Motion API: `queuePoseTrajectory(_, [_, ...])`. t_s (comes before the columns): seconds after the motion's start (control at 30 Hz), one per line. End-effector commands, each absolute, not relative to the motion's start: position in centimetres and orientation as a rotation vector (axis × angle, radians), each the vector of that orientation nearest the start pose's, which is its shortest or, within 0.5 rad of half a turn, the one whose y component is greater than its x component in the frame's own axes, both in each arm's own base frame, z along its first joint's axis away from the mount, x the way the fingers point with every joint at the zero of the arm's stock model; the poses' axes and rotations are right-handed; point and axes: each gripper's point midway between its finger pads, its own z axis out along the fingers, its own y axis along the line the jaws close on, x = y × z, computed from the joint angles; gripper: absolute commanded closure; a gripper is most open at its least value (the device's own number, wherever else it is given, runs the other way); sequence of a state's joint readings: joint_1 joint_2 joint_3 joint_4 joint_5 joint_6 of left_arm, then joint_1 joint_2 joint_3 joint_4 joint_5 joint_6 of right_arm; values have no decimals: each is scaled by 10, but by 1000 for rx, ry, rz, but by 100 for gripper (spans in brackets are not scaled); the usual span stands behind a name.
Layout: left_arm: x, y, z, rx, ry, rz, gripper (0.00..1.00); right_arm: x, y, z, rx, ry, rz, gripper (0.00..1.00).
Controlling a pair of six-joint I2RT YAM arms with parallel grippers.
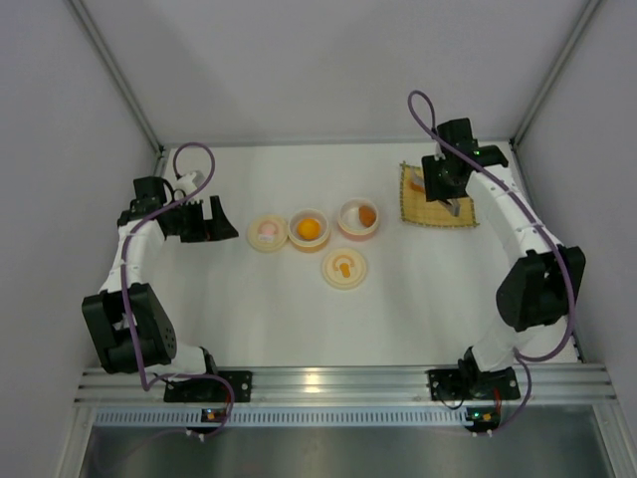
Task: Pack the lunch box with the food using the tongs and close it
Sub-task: Pick up the fake food from the plate.
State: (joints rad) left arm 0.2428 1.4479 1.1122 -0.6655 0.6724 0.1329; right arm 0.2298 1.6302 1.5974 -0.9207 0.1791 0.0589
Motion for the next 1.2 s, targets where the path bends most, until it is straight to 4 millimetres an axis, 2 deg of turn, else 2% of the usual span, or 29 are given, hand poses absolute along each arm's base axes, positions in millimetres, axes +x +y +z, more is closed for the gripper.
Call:
queuePoseTrajectory(0.0, [354, -21, 165, 151, 2317, -669, 2, 417, 67, 209, -133, 2465, -71, 49])
queuePoseTrajectory(0.07, [355, -21, 164, 149, 2319, -673, 2, 426, 62, 208, -116, 2467, -83, 48])
queuePoseTrajectory(0.1, [355, -21, 163, 146, 2321, -675, 2, 430, 62, 200, -119, 2487, -75, 48])
queuePoseTrajectory(0.37, [358, -22, 161, 148, 2318, -688, 2, 445, 55, 174, -82, 2536, -51, 45])
queuePoseTrajectory(0.8, [362, -21, 163, 149, 2307, -684, 2, 466, 52, 158, -68, 2553, -42, 44])
queuePoseTrajectory(1.0, [364, -21, 163, 144, 2308, -681, 2, 469, 48, 147, -62, 2571, -56, 45])
queuePoseTrajectory(1.17, [364, -21, 164, 142, 2306, -681, 2, 463, 51, 142, -54, 2590, -32, 52])
